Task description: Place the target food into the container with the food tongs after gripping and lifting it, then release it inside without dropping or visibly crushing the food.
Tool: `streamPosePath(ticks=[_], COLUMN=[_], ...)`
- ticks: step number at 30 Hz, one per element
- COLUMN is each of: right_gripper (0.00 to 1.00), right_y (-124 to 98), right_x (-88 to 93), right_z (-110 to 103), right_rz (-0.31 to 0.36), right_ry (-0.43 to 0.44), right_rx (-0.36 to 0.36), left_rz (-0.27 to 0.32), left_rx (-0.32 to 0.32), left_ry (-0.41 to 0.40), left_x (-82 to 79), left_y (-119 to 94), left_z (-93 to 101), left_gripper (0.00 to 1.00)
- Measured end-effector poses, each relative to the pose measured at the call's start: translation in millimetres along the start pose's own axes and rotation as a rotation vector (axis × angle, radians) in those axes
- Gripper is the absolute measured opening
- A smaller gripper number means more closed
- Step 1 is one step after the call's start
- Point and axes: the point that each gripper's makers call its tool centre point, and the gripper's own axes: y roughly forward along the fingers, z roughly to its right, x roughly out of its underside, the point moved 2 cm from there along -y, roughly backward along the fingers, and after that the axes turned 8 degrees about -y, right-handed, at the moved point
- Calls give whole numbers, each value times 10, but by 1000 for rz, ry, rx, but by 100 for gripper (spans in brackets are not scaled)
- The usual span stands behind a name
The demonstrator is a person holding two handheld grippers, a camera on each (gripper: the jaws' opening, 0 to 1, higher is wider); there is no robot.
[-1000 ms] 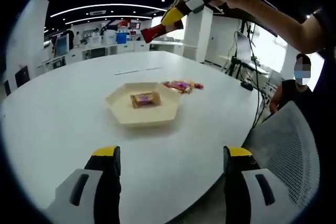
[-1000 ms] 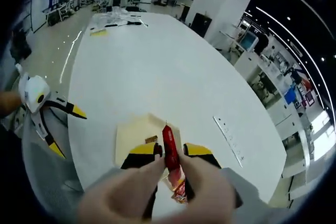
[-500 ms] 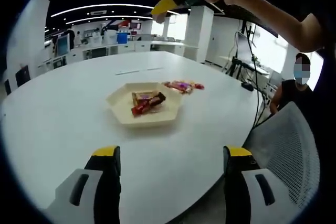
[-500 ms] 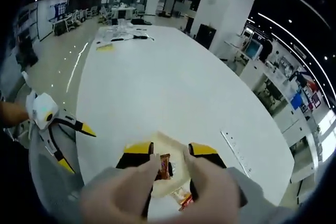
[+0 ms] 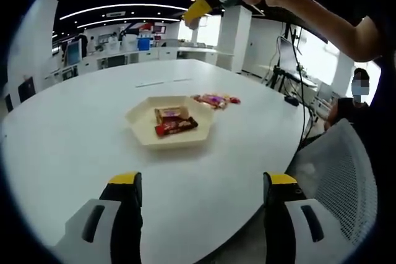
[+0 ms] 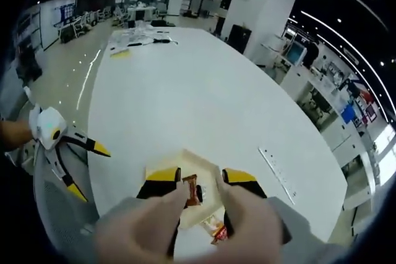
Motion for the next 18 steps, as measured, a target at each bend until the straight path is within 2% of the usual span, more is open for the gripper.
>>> streamPosePath(ticks=[8,18], right_gripper=[26,26], right_y=[23,47], right_x=[153,502], right_z=[-18,5], right_rz=[-19,-61], right_ry=[23,89], right_rx=[-7,-20], left_rz=[0,-22], left_rx=[4,8], left_ry=[-11,-10], left_x=[-1,41], left_y=[2,17], left_z=[4,10], left_gripper=[78,78])
